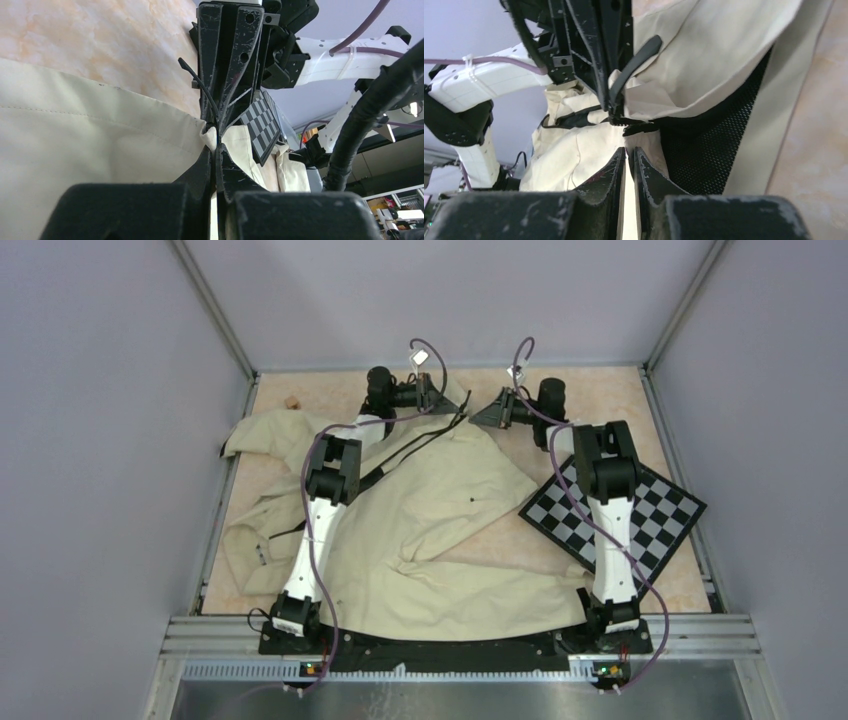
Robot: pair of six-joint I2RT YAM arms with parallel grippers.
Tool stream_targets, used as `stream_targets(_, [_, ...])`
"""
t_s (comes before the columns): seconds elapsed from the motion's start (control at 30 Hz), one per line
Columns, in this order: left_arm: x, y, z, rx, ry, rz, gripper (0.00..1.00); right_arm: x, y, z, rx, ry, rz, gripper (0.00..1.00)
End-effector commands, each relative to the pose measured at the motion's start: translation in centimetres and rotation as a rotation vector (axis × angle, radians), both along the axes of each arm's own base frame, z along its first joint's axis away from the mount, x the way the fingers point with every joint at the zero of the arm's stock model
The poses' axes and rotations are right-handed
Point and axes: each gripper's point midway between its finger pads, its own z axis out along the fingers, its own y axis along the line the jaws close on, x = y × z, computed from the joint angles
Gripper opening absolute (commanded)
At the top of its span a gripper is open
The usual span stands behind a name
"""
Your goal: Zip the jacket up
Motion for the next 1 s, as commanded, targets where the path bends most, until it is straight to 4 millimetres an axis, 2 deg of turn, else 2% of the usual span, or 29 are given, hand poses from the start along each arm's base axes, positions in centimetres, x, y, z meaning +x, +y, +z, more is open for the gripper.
stream_targets(0.0, [0.4,0.1,1.3,-0.021,-0.071,0.003,0.0,1.6,-0.1,3.0,0.027,-0.104,-0.097,0.12])
stream_targets(0.17, [0.7,0.1,1.3,-0.024,-0.062,0.021,0.0,2.0,-0.7,2.1,0.009,-0.074,-0.184,0.2])
stream_targets(0.23, [0.8,0.0,1.4,-0.026,-0.058,0.029,0.0,1.8,-1.4,2.0,-0.007,-0.071,-0.241,0.29])
stream_targets(0.33, [1.0,0.0,1.5,-0.03,-0.05,0.041,0.0,1.5,-2.4,2.1,-0.018,-0.082,-0.344,0.49])
stream_targets(0.4, [1.1,0.0,1.5,-0.031,-0.041,0.047,0.0,1.5,-2.9,1.8,-0.021,-0.086,-0.385,0.53])
stream_targets(0.5, [1.2,0.0,1.4,-0.036,-0.035,0.053,0.0,1.5,-3.1,1.1,-0.007,-0.082,-0.412,0.54])
stream_targets(0.67, [1.0,0.0,1.5,-0.043,-0.027,0.053,0.0,1.5,-2.9,1.3,0.085,-0.083,-0.429,0.53])
stream_targets(0.97, [0.8,0.0,1.5,-0.046,-0.024,0.049,0.0,1.9,-1.7,0.4,0.127,-0.05,-0.412,0.42])
